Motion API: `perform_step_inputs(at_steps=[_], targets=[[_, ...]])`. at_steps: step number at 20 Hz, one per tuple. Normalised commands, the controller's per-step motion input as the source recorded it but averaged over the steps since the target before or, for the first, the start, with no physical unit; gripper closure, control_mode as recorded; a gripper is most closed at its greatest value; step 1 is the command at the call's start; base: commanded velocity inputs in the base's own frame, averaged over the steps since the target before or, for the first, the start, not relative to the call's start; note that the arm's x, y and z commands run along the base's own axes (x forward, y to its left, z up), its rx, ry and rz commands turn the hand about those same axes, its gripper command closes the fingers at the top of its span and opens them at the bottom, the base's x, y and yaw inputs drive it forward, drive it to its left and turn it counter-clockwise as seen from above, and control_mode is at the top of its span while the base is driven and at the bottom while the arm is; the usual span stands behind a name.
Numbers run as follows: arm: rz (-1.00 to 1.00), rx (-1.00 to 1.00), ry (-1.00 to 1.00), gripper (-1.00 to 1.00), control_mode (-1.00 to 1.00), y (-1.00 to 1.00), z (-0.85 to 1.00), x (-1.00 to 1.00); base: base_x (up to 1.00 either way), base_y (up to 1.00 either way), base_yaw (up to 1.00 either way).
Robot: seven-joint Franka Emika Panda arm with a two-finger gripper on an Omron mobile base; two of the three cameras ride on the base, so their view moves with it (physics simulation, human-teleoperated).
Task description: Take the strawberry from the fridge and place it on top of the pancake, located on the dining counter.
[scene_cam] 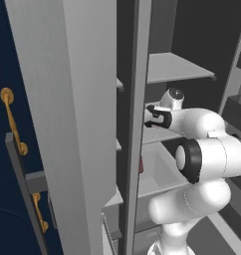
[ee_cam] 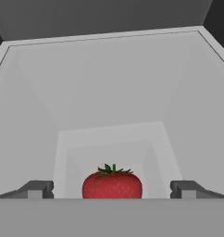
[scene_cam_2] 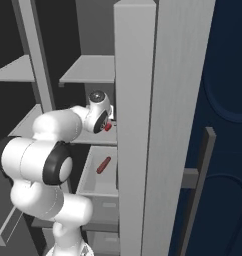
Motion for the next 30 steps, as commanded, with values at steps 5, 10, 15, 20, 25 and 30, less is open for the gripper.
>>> perform_step_inputs(at_steps=[5, 10, 15, 20, 25, 30], targets=[[0.00, 0.00, 0.05, -1.00, -1.00, 0.00, -0.15, 0.00, 0.00, 0.00, 0.00], [0.00, 0.00, 0.00, -1.00, -1.00, 0.00, -0.07, 0.05, 0.00, 0.00, 0.00], [0.00, 0.01, 0.00, -1.00, -1.00, 0.00, -0.20, 0.06, 0.00, 0.00, 0.00], [0.00, 0.00, 0.00, 1.00, -1.00, 0.00, -0.13, 0.00, 0.00, 0.00, 0.00], [0.00, 0.00, -0.02, 1.00, -1.00, 0.00, -0.02, -0.04, 0.00, 0.00, 0.00], [-0.08, 0.00, -0.04, 1.00, -1.00, 0.00, 0.00, -0.73, 0.00, 0.00, 0.00]])
